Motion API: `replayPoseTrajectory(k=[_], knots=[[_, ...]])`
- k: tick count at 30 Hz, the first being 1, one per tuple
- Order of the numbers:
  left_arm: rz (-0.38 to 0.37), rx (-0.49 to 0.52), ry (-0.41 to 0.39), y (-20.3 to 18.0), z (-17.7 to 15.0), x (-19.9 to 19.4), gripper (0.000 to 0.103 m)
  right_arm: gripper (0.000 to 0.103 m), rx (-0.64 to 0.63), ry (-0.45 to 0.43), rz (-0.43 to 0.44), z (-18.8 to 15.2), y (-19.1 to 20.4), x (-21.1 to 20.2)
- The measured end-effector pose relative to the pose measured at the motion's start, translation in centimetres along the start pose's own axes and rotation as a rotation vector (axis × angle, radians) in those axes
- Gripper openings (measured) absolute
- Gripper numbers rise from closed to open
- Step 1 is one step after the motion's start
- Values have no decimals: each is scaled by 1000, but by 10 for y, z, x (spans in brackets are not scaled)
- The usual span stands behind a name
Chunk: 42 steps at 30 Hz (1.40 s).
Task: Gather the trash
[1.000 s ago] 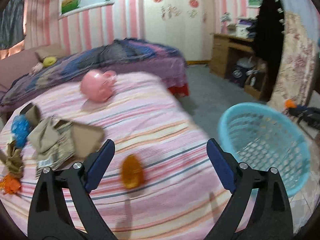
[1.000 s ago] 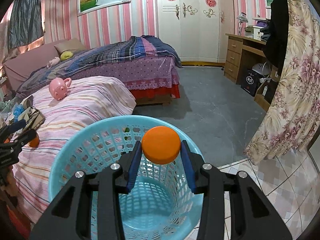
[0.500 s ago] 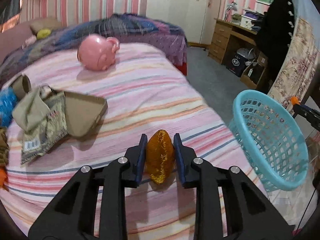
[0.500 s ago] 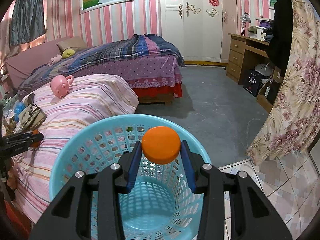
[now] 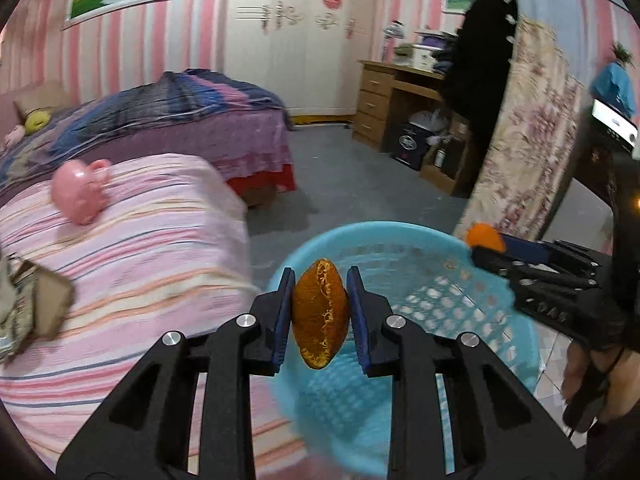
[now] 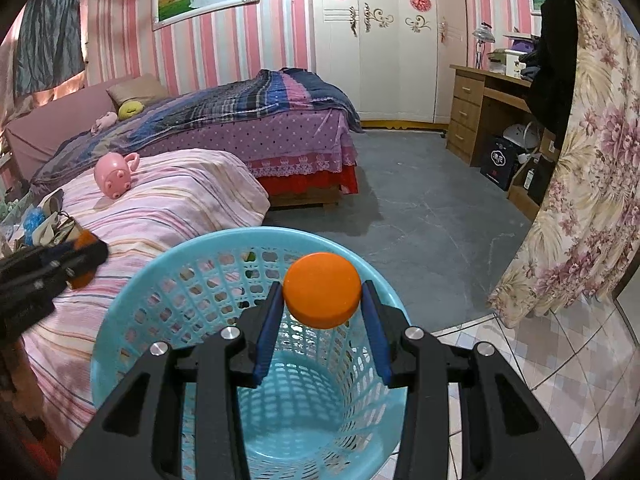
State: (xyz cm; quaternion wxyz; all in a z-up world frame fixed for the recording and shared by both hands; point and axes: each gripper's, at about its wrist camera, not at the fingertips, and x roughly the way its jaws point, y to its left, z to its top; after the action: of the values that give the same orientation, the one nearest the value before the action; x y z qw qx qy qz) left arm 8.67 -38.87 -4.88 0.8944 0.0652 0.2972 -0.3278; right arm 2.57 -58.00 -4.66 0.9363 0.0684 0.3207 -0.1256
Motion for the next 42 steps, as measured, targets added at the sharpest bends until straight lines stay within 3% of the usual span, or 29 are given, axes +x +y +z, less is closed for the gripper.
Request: replayPoseTrajectory(k=[3, 8, 11, 14, 18, 28, 38, 42], knots=[[27, 34, 6, -13, 3, 13, 30, 40, 3, 15, -10, -2, -1, 5], [90, 14, 19, 1, 8, 19, 74, 40, 4, 20, -39, -2, -2, 7], [133, 13, -5, 13, 9, 13, 82, 45, 21, 16, -56, -1, -4, 7], [152, 3, -17, 27, 9, 3, 87, 72, 38, 16, -65, -1, -3, 8], [193, -11, -48, 43, 5, -14, 92, 81, 37, 16, -83, 1, 1, 9], [317, -88, -122, 105, -12, -80, 97, 85, 19, -17, -55, 15, 41, 1], [458, -120, -147, 177, -38, -146, 97, 89, -56, -60, 15, 33, 131, -8], [500, -183, -146, 216, -49, -167, 97, 89, -75, -61, 44, 38, 167, -6]])
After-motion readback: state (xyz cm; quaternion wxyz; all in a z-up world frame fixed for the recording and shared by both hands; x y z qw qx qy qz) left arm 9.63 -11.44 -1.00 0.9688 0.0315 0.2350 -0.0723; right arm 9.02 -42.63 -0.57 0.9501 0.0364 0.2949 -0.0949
